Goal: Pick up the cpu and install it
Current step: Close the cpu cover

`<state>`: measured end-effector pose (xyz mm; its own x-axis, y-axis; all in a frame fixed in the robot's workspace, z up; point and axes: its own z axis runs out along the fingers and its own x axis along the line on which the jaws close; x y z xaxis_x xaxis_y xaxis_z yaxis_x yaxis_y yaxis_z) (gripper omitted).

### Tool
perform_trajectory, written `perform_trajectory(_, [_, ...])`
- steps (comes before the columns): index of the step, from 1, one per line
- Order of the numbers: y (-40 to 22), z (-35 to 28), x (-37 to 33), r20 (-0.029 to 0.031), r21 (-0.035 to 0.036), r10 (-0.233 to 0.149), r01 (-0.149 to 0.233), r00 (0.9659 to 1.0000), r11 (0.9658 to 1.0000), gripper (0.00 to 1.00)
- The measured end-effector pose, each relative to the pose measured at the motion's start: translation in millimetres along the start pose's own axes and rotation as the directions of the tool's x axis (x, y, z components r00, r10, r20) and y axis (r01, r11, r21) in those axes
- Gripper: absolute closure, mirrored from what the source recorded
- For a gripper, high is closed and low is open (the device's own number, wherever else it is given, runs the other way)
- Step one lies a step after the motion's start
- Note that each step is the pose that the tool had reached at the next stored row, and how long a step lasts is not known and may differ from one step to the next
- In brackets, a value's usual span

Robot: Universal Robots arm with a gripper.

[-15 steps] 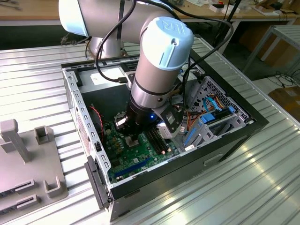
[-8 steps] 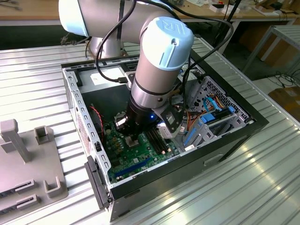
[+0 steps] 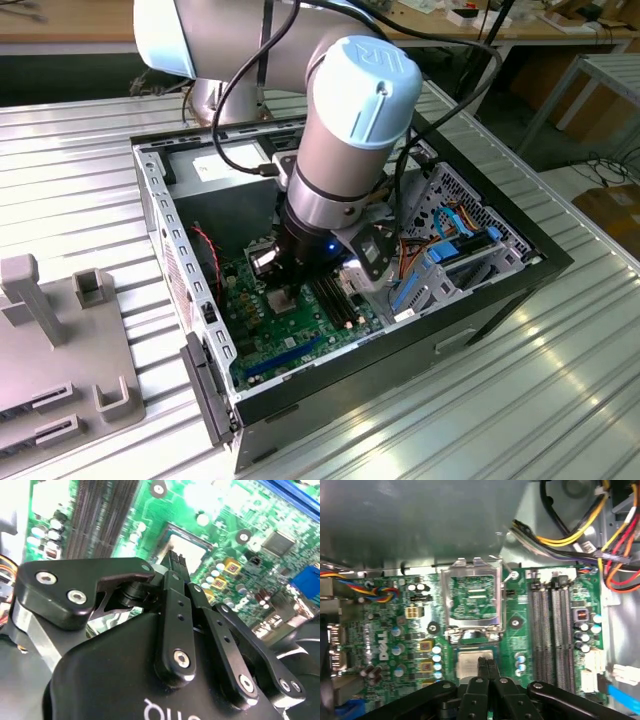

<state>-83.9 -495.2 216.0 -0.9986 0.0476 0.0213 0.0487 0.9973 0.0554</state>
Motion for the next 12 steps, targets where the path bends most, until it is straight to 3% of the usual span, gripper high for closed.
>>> perform_trajectory(3, [0.1,0.0,-2.1,-0.0028,0.001,-0.048,0.048,0.9988,0.9988,0.89])
perform_trajectory(6, [0.1,-0.2,-2.6,-0.006,0.0021,-0.106,0.106,0.9943,0.9943,0.89])
perform_trajectory(9, [5.4,-9.6,-3.1,-0.0064,0.0064,-0.111,0.111,0.9938,0.9938,0.89])
perform_trajectory(10, [8.3,-14.8,-2.9,-0.0061,0.0109,-0.111,0.111,0.9938,0.9938,0.89])
perform_trajectory(12, [9.8,-17.4,-2.8,-0.0057,0.0134,-0.111,0.111,0.9938,0.9938,0.89])
